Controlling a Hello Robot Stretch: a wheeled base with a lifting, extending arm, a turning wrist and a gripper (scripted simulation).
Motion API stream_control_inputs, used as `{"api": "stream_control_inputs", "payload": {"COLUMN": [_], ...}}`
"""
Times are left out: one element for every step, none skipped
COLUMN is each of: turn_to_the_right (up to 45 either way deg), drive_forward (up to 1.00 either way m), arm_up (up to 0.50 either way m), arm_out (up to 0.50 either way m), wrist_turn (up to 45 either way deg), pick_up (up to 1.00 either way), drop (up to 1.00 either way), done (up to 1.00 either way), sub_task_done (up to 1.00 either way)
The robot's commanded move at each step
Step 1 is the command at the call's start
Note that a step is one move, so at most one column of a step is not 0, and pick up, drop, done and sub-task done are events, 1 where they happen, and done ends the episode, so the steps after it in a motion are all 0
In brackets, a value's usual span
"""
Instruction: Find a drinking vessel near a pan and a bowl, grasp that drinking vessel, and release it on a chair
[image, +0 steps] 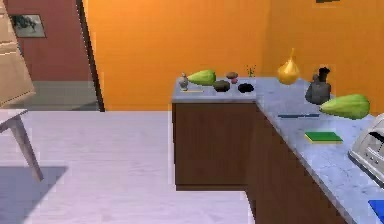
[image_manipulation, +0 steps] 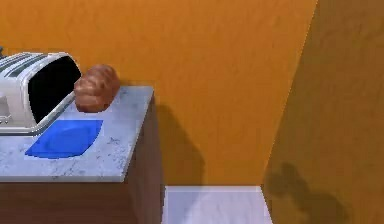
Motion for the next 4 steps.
{"api": "stream_control_inputs", "payload": {"turn_to_the_right": [-45.0,-45.0,0.0,3.0], "drive_forward": [0.00,0.00,0.15,0.00], "arm_up": [0.00,0.00,0.00,0.00], "arm_out": [0.00,0.00,0.00,0.00], "wrist_turn": [0.0,0.0,0.0,0.0], "pick_up": [0.00,0.00,0.00,0.00], "drop": [0.00,0.00,0.00,0.00], "done": [0.00,0.00,0.00,0.00], "sub_task_done": [0.00,0.00,0.00,0.00]}}
